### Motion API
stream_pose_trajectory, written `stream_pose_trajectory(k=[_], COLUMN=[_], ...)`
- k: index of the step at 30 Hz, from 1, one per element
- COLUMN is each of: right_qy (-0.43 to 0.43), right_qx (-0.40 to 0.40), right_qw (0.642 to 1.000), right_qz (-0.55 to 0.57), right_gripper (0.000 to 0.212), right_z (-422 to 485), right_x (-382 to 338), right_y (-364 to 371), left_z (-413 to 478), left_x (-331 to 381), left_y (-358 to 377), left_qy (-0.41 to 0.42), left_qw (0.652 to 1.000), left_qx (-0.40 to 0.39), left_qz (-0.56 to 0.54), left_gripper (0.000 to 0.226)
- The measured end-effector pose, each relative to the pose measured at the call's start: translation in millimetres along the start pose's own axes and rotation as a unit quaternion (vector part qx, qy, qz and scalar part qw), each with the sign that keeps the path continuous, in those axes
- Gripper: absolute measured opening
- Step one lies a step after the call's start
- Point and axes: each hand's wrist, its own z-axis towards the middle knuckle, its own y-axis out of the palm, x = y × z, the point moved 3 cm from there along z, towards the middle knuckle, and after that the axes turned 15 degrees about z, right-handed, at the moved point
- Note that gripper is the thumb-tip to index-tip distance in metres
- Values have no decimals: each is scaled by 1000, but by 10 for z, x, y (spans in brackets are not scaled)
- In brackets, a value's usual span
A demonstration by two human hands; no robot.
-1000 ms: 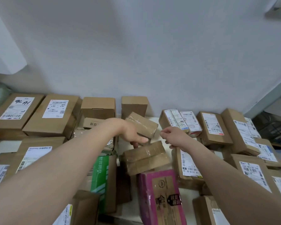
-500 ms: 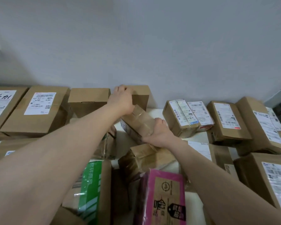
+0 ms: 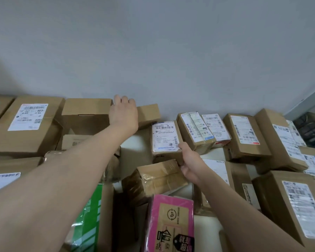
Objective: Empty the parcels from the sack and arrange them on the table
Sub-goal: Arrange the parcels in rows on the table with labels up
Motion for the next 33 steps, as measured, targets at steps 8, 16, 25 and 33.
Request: stream_pose_trajectory(k=[8, 16, 25, 33], right_qy=[0, -3, -39, -93], right_qx=[70, 65, 101, 45], right_qw=[997, 995, 993, 994], right_qz=[-12, -70, -41, -33], right_gripper=[23, 30, 18, 28], right_z=[-42, -68, -40, -69], right_x=[104, 136, 76, 23], right_y=[-71, -66, -39, 110], left_z=[-387, -374, -385, -487], left_x=[139, 210, 379, 310], left_y=[55, 86, 62, 163], left_qy=[127, 24, 0, -99], left_qw=[962, 942, 969, 966], left_qx=[-237, -277, -72, -140], left_qz=[54, -185, -236, -196], left_gripper=[71, 120, 48, 70])
